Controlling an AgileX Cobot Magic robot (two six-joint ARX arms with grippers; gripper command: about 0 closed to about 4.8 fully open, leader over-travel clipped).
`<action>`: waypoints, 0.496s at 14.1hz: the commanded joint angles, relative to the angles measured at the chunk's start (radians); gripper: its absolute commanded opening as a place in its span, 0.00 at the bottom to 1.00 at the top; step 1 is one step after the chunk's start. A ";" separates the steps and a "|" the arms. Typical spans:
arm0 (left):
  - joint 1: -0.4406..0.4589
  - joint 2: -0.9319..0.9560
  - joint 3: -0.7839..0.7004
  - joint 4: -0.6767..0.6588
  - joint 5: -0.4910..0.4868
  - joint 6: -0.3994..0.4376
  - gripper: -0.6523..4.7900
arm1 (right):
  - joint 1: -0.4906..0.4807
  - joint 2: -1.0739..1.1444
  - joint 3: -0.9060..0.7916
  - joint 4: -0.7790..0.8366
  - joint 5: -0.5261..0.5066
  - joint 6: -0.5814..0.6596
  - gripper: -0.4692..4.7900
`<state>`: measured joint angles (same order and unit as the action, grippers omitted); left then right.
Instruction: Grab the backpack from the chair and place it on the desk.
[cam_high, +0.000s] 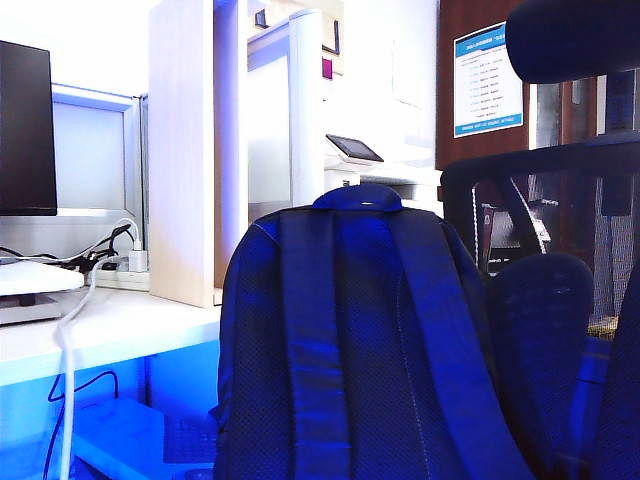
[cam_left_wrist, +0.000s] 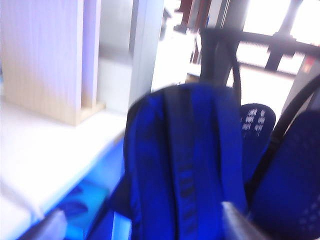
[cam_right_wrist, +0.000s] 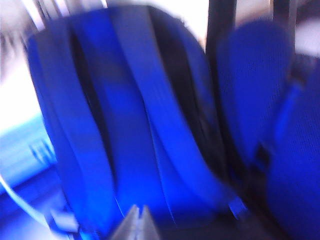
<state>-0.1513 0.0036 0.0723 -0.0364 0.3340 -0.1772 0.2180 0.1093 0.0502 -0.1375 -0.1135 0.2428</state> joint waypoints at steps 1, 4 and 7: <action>0.001 0.028 0.067 0.026 0.080 -0.007 1.00 | 0.000 0.000 0.008 0.061 -0.055 0.080 0.30; 0.001 0.201 0.187 0.058 0.134 0.011 1.00 | 0.001 0.000 0.017 0.060 -0.140 0.146 0.33; 0.000 0.562 0.343 0.137 0.232 0.127 1.00 | 0.001 0.000 0.079 0.065 -0.144 0.177 0.44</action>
<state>-0.1513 0.4999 0.3885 0.0673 0.5453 -0.1024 0.2180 0.1101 0.1081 -0.0933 -0.2520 0.4118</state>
